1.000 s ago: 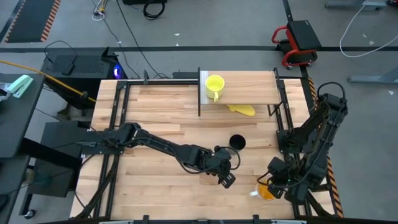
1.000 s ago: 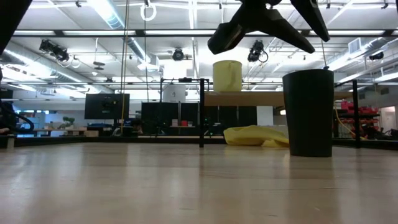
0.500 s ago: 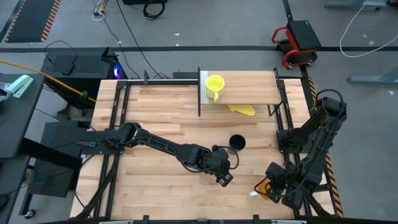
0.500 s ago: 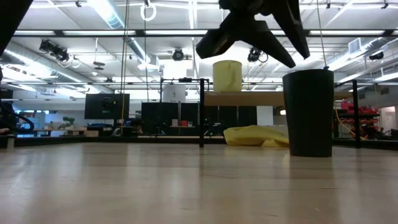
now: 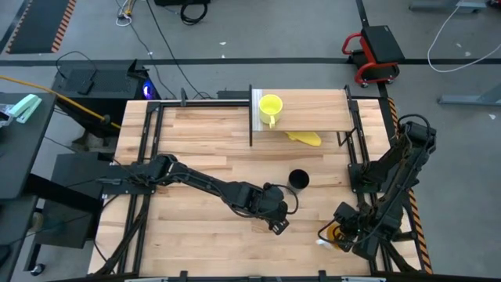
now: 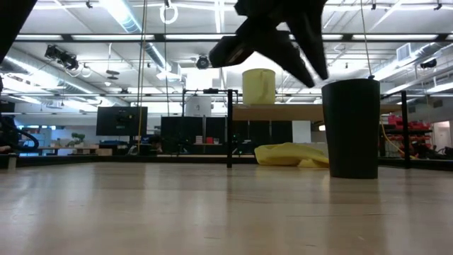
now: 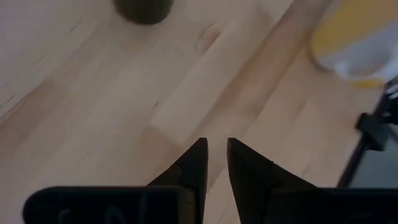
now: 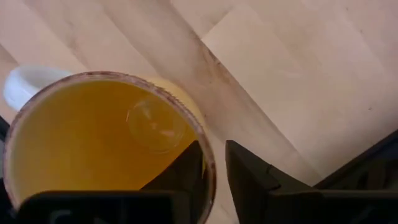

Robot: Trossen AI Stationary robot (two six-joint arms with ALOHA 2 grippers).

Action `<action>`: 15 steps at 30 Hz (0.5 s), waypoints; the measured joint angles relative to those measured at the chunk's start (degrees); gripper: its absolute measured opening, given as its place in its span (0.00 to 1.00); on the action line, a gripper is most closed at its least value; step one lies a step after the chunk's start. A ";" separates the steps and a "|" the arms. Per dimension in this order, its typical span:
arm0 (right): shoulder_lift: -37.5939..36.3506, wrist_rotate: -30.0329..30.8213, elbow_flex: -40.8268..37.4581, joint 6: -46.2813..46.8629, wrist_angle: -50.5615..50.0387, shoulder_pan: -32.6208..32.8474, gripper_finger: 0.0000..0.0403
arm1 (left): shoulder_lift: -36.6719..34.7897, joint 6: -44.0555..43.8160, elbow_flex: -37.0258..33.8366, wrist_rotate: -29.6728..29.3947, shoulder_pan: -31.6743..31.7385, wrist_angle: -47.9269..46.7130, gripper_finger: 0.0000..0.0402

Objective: Stack small to large cups/mugs on shelf
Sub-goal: Put the orange mug on the shelf

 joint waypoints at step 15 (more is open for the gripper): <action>-0.07 3.20 -0.06 -10.03 0.38 -7.89 0.06 | -0.09 -1.85 0.00 0.02 0.00 -6.42 0.11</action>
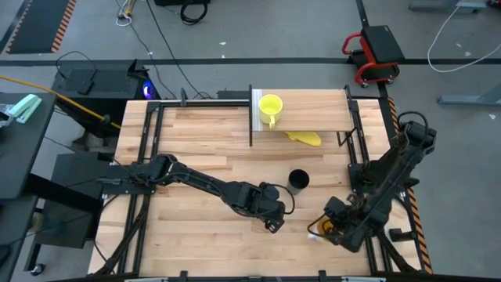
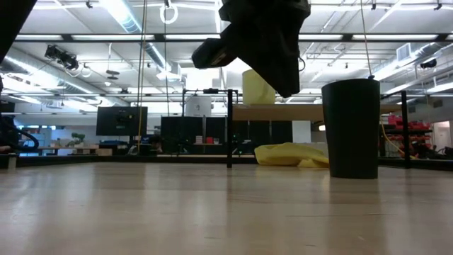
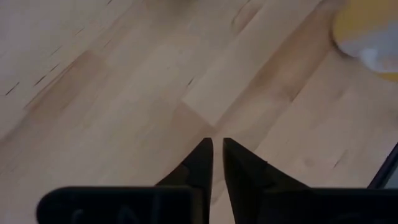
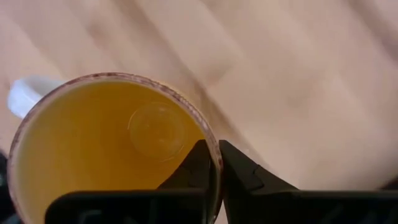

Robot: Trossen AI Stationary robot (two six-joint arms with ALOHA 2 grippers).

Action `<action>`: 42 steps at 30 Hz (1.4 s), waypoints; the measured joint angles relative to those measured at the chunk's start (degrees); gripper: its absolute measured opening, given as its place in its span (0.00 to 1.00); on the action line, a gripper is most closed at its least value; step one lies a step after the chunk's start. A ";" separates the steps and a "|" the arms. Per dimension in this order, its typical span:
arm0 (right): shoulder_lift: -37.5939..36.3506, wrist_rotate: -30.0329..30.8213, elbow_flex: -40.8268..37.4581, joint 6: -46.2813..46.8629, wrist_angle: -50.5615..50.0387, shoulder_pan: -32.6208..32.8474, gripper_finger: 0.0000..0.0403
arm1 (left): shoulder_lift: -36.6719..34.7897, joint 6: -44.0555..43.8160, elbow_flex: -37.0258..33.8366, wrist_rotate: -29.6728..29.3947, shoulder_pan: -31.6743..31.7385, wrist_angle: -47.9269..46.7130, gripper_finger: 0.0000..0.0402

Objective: Stack small to large cups/mugs on shelf
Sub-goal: Put the orange mug on the shelf

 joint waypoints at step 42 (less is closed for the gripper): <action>0.02 0.94 0.02 -26.27 9.72 -17.63 0.13 | -0.35 1.07 0.00 -0.03 0.41 5.79 0.08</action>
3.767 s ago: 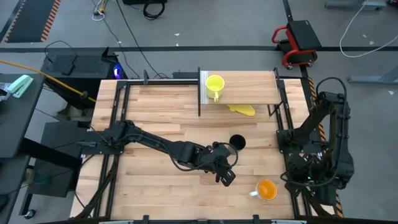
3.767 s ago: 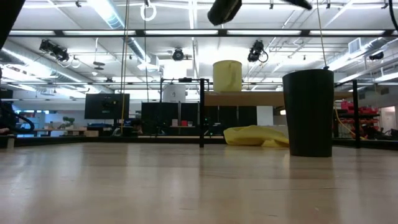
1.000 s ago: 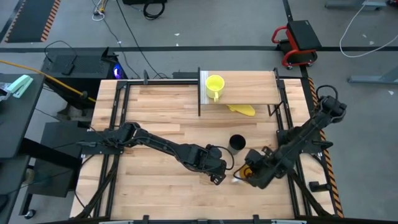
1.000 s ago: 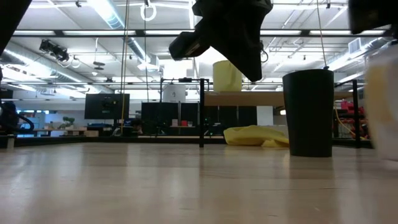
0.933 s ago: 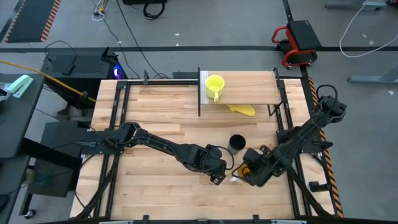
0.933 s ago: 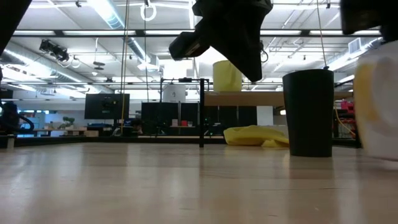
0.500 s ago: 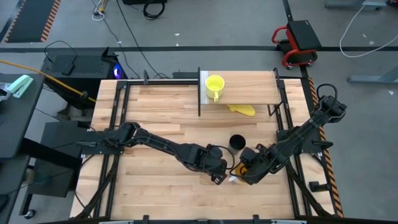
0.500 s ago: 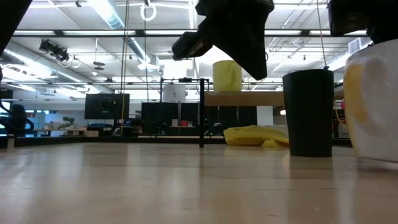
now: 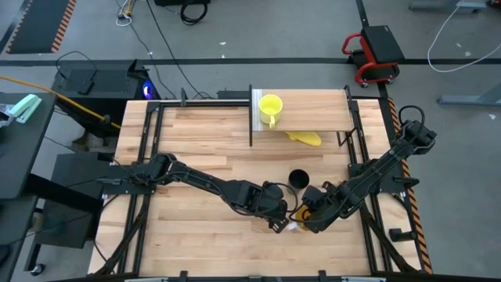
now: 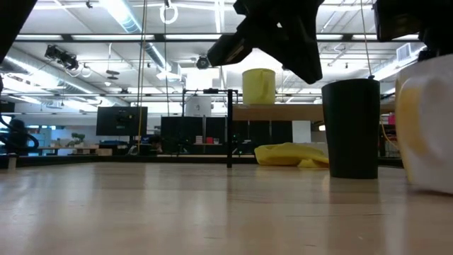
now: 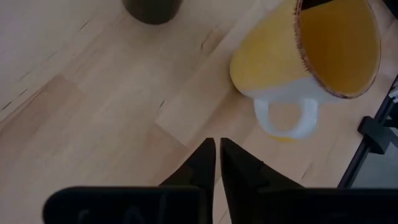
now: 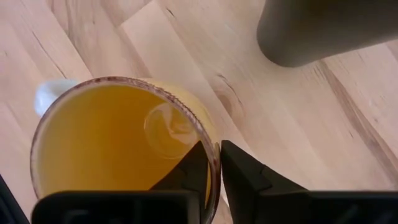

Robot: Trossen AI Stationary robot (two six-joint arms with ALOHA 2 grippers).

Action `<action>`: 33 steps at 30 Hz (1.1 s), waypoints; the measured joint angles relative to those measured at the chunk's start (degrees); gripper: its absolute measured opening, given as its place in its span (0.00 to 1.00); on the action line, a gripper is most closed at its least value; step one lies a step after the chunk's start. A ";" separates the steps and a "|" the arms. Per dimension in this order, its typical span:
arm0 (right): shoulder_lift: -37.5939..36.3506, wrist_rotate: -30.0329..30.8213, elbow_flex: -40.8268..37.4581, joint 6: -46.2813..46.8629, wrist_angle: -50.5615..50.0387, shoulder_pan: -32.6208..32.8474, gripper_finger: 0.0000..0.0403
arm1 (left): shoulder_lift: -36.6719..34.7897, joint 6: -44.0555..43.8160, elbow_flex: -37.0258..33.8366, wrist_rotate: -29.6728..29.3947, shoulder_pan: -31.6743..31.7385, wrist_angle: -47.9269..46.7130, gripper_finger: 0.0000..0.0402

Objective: Stack small to large cups/mugs on shelf
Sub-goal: Put the orange mug on the shelf

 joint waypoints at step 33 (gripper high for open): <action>-13.66 3.29 4.15 9.83 -10.91 5.98 0.20 | 0.00 0.11 0.00 -0.01 0.07 1.70 0.04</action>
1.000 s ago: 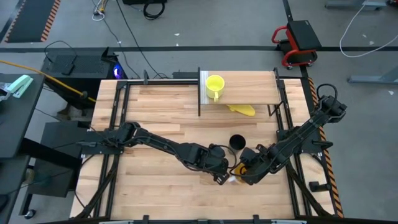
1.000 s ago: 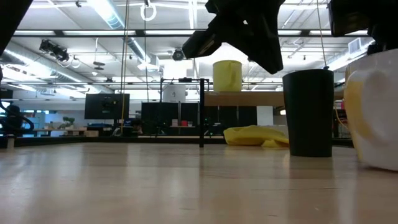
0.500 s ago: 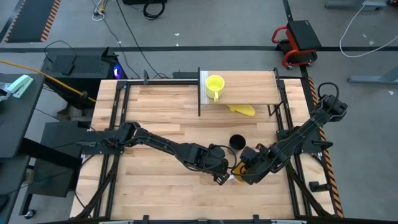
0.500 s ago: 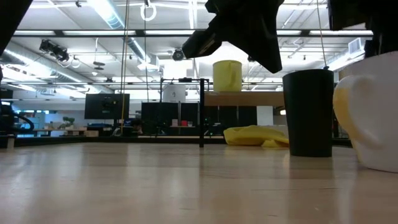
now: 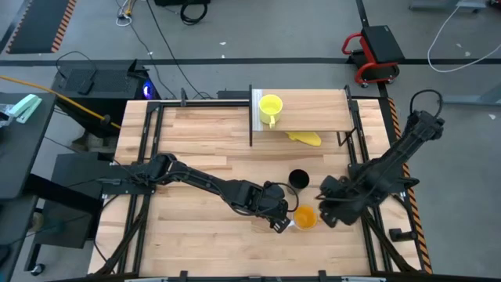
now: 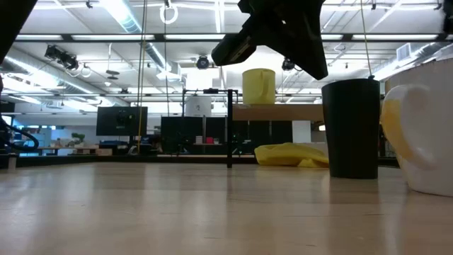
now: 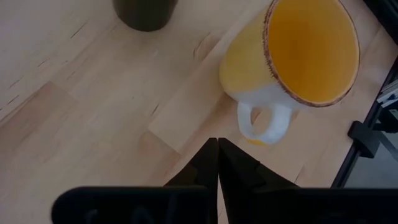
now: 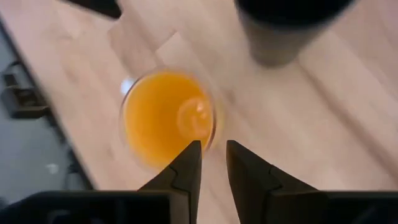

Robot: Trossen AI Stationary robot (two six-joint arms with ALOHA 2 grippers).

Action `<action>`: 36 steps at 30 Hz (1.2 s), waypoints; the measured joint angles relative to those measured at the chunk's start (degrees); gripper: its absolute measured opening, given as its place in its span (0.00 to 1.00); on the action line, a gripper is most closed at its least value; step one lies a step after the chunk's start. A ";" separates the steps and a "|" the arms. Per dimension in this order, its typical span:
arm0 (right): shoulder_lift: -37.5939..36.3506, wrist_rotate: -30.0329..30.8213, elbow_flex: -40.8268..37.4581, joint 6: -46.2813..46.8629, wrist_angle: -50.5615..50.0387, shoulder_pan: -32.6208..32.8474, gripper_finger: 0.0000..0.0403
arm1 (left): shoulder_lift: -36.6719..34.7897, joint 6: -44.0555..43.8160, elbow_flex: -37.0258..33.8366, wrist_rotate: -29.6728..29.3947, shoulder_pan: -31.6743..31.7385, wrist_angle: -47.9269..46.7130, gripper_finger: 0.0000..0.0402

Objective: Stack small to large cups/mugs on shelf
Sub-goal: Put the orange mug on the shelf

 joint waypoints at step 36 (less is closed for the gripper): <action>21.74 19.39 -0.07 40.73 6.69 15.01 0.01 | 1.75 4.48 -0.10 6.06 -0.11 9.09 0.10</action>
